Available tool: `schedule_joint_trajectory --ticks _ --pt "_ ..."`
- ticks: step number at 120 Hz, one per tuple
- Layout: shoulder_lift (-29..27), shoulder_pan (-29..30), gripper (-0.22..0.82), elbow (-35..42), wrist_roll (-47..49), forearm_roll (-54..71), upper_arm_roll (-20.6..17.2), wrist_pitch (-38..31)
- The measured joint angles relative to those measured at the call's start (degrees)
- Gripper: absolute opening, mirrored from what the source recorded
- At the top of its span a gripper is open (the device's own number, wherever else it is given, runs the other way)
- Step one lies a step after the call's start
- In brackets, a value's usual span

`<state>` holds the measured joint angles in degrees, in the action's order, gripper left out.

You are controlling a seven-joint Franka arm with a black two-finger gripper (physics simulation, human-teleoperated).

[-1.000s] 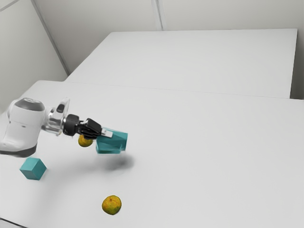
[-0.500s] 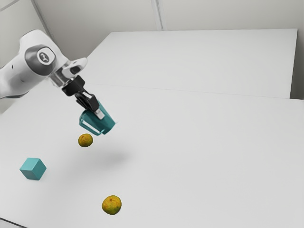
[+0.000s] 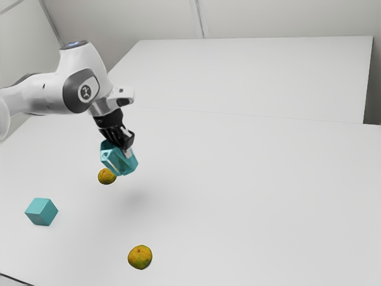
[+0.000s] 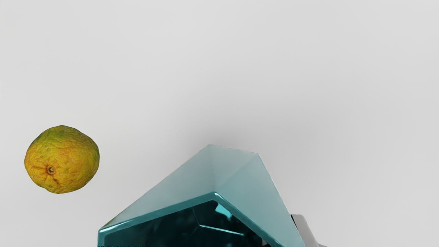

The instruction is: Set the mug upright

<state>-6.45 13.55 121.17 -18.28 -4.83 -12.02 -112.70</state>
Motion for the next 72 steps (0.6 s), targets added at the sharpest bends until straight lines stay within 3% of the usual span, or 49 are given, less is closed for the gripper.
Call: schedule_joint_trajectory --ticks 34,72 --pt "0.6 -1.4 -0.18 7.4 8.3 4.3 -0.1 -11.3" --pt "1.6 -2.9 -0.18 10.7 15.2 6.3 -0.1 -18.1"
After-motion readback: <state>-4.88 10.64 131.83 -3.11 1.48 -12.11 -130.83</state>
